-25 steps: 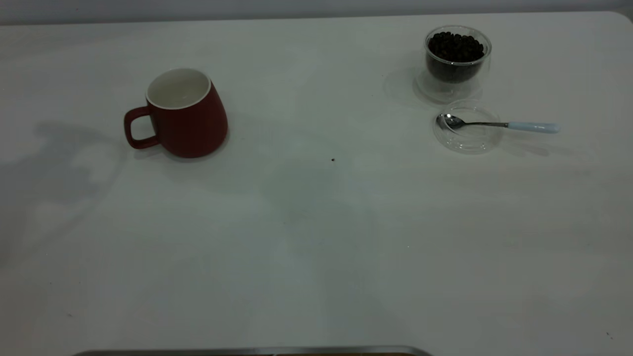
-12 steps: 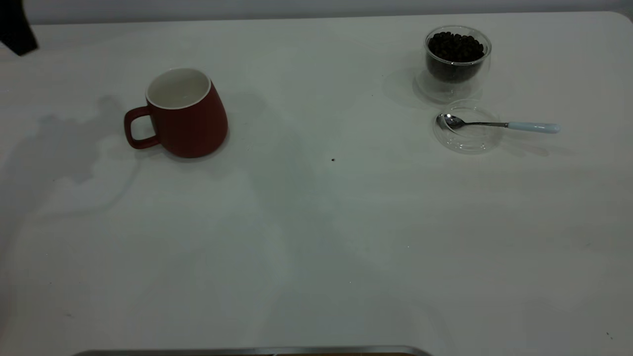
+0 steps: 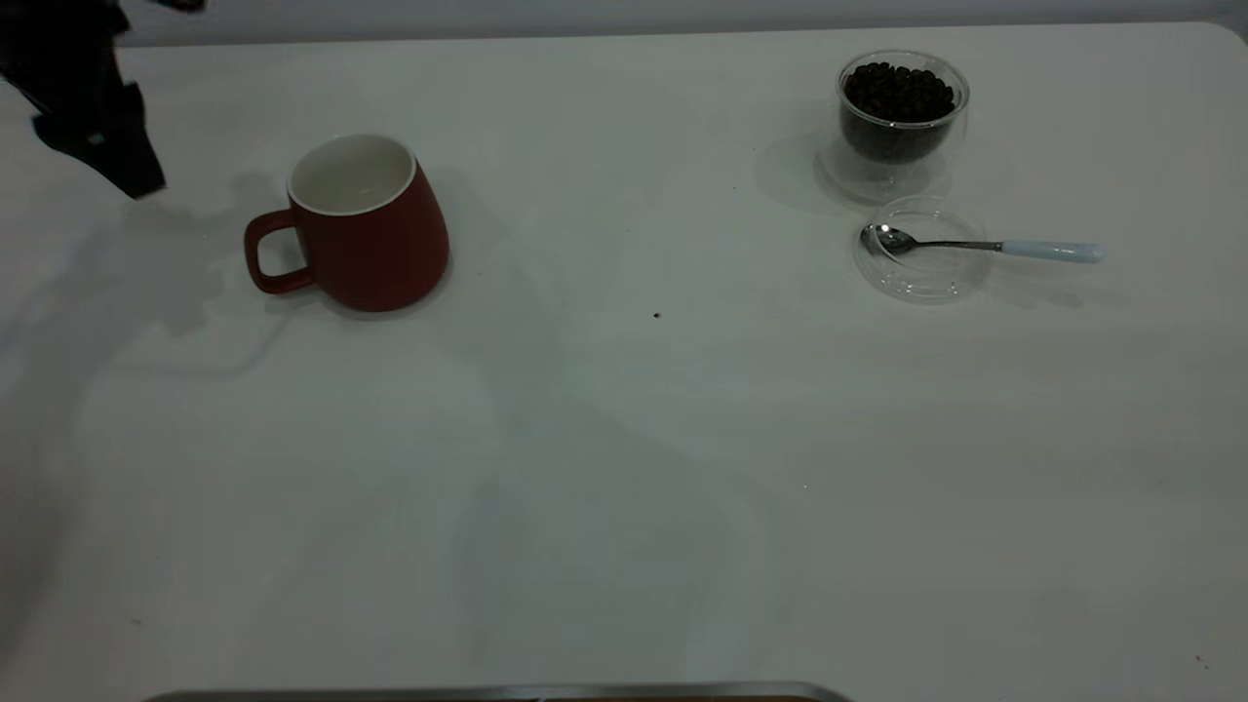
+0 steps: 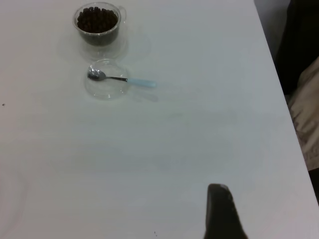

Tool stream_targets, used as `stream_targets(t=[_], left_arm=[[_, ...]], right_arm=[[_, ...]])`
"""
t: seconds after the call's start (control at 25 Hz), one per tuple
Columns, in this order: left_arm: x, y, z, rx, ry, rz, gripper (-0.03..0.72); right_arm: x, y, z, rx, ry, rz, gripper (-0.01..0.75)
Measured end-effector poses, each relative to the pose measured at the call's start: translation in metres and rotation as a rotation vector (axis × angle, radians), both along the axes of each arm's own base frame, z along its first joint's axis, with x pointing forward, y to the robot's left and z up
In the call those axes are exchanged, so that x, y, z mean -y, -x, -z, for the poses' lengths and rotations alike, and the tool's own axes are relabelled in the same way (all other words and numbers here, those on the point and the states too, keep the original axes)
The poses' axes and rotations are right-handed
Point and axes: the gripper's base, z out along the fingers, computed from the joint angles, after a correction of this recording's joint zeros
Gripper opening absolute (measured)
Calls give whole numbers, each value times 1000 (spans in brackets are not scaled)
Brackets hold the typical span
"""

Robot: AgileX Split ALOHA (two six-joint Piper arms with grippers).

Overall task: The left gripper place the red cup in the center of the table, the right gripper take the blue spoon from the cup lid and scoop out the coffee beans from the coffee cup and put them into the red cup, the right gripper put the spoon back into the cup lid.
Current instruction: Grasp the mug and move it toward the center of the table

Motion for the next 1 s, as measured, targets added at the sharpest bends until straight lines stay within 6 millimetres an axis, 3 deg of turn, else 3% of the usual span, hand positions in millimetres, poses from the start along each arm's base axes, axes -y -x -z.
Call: stream_targets(t=[0.32,0.64,1.0], left_arm=[[23,-29,28,-28,-11,236,587],[61,-23,50,-89,-12,456,587],[72,-18,57,-118,51,480,587]], right_arm=[[0,0,0,0,0,0,494],[0,0,0,0,0,0,494],[0,0,0,0,0,0,494]])
